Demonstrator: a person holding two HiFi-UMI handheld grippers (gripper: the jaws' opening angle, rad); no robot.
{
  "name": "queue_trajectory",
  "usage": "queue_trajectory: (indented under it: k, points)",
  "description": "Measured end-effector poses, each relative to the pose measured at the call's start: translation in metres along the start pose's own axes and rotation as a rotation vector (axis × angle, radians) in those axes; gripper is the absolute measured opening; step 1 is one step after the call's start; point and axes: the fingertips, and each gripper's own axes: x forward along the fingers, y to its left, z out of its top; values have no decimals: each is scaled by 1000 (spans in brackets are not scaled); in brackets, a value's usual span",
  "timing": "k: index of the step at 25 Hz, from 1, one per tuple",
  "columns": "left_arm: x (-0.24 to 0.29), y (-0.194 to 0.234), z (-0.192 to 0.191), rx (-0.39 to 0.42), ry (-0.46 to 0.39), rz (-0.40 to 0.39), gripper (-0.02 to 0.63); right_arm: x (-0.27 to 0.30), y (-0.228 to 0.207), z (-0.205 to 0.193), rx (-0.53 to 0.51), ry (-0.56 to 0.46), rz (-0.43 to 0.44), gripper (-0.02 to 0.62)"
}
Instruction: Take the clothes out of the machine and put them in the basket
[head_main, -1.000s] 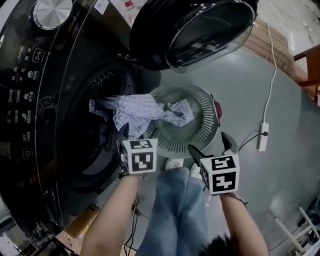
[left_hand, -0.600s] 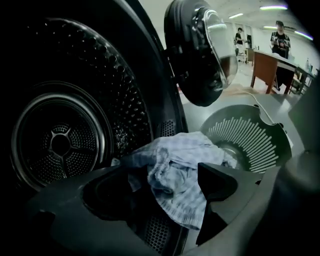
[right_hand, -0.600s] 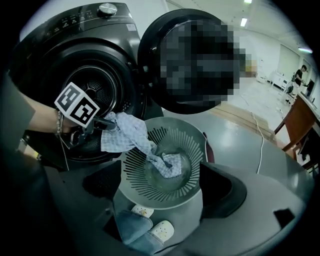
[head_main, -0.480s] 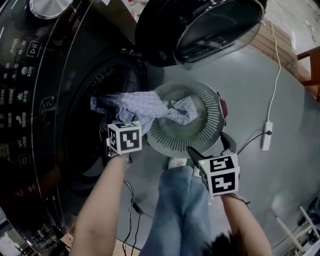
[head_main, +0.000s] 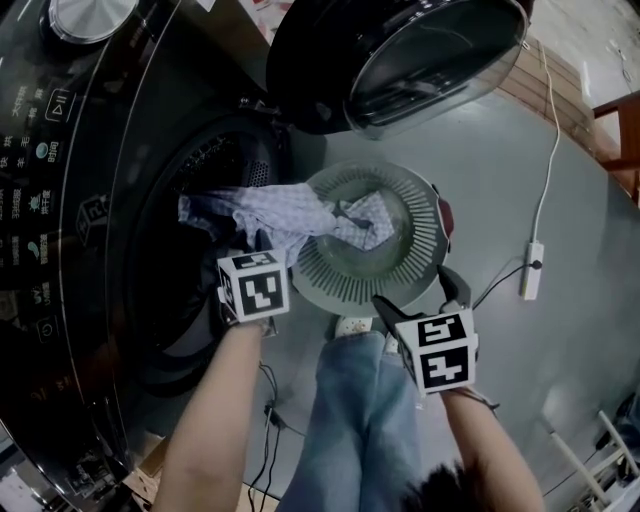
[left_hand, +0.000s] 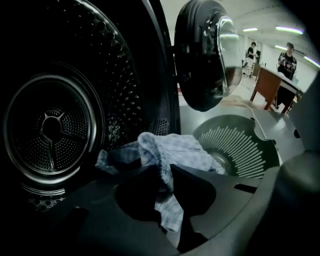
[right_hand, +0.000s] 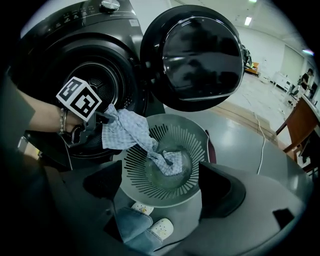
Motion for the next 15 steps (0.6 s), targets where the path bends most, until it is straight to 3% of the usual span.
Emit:
queue_trajectory:
  k: [4,15]
  points:
    - [-13,-40,10,-7,-66,-101,57,-1,-3,1,20,-6,-7,477]
    - [-53,-163,54,6,-214,-498,57,-9,-31,-10,83,0,-70,462]
